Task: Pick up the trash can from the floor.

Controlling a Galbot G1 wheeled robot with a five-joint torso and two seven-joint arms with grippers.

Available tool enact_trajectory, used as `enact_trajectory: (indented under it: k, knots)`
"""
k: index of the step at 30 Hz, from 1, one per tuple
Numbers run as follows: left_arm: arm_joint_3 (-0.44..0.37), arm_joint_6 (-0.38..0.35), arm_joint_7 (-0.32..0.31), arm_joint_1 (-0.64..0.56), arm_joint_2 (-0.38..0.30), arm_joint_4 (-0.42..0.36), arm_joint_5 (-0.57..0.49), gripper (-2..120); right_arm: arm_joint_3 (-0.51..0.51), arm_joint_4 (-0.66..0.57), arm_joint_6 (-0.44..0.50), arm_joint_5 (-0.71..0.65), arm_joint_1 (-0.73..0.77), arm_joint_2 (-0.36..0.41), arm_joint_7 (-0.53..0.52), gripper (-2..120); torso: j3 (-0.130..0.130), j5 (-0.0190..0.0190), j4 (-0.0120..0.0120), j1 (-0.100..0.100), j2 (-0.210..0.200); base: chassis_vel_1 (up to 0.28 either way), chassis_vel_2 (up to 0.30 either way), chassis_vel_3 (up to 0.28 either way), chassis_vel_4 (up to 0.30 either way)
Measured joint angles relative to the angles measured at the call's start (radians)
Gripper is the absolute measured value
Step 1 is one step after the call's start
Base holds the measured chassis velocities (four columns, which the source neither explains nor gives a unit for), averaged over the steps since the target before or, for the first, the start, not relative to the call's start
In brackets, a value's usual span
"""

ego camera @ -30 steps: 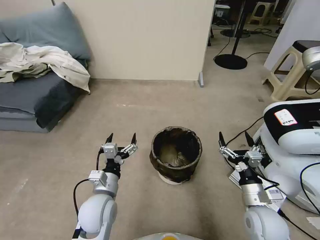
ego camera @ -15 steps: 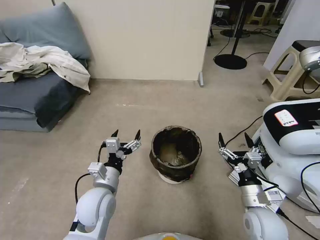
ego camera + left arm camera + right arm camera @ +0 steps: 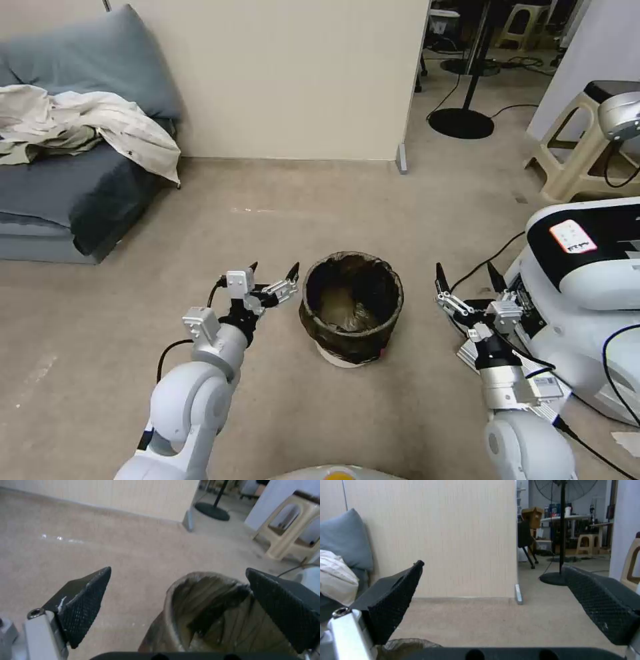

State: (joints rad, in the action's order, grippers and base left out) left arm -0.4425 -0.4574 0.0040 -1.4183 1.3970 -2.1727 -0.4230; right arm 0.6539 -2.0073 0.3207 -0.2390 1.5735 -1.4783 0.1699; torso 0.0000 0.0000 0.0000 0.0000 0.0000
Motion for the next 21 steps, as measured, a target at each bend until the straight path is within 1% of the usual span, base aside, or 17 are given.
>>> enact_trajectory:
  k: [1,5,6,10,15,21]
  knots:
    - [0.0,0.0,0.0,0.0,0.0,0.0,0.0,100,0.0,0.0,0.0,0.0,0.0,0.0,0.0,100,0.0,0.0,0.0,0.0,0.0,0.0,0.0,0.0,0.0]
    - [0.002,-0.047,-0.008,0.011,-0.009,0.027,0.023,100,-0.001,0.004,0.003,-0.001,0.002,0.0,0.002,100,0.0,0.0,0.0,0.0,0.0,0.0,0.0,0.0,0.0]
    - [0.002,-0.047,-0.008,0.011,-0.009,0.027,0.023,100,-0.001,0.004,0.003,-0.001,0.002,0.0,0.002,100,0.0,0.0,0.0,0.0,0.0,0.0,0.0,0.0,0.0]
    - [0.009,-0.095,-0.012,0.022,-0.01,0.044,0.03,100,-0.002,0.005,0.003,-0.002,0.002,0.0,0.003,100,0.0,0.0,0.0,0.0,0.0,0.0,0.0,0.0,0.0]
    - [0.024,-0.125,-0.023,0.036,-0.008,0.064,0.03,100,-0.002,0.007,0.003,-0.004,0.002,0.003,0.004,100,0.0,0.0,0.0,0.0,0.0,0.0,0.0,0.0,0.0]
    - [0.047,-0.144,-0.03,0.054,-0.001,0.094,0.03,100,-0.003,0.011,0.003,-0.005,0.0,0.007,0.005,100,0.0,0.0,0.0,0.0,0.0,0.0,0.0,0.0,0.0]
